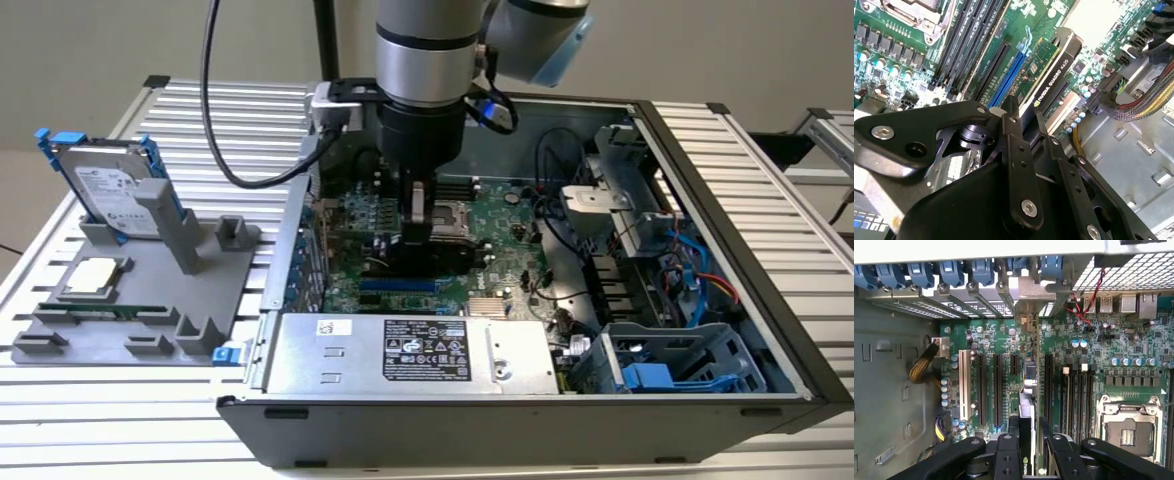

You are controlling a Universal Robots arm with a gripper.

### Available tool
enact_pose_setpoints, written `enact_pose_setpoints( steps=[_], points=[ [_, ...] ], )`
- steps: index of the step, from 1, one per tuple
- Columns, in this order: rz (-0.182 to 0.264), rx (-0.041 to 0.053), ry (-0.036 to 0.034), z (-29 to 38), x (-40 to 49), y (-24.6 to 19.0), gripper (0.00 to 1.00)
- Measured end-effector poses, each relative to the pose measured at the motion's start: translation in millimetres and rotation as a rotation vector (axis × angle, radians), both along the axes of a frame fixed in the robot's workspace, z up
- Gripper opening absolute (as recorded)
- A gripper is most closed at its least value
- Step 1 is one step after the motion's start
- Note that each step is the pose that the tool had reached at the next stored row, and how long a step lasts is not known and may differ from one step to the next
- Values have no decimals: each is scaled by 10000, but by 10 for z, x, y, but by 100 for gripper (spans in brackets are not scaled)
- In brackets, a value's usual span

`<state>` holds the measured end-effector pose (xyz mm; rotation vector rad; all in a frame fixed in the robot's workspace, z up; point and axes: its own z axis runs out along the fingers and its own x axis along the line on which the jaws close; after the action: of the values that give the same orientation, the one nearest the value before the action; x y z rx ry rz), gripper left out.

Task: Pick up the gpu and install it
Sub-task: 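Insert the gpu into the slot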

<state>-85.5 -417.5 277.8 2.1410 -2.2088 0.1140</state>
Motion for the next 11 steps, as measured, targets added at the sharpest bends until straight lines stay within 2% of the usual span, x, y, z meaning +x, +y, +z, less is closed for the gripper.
enact_pose_setpoints(
  steps=[3,5,9,11],
  points=[
    [0,21,-2,-13,0,-8,0],
    [-2,81,-11,-18,0,-11,0],
    [-1,262,-19,-23,0,-33,0],
    [-1,267,-20,-23,0,-54,0]
  ],
)
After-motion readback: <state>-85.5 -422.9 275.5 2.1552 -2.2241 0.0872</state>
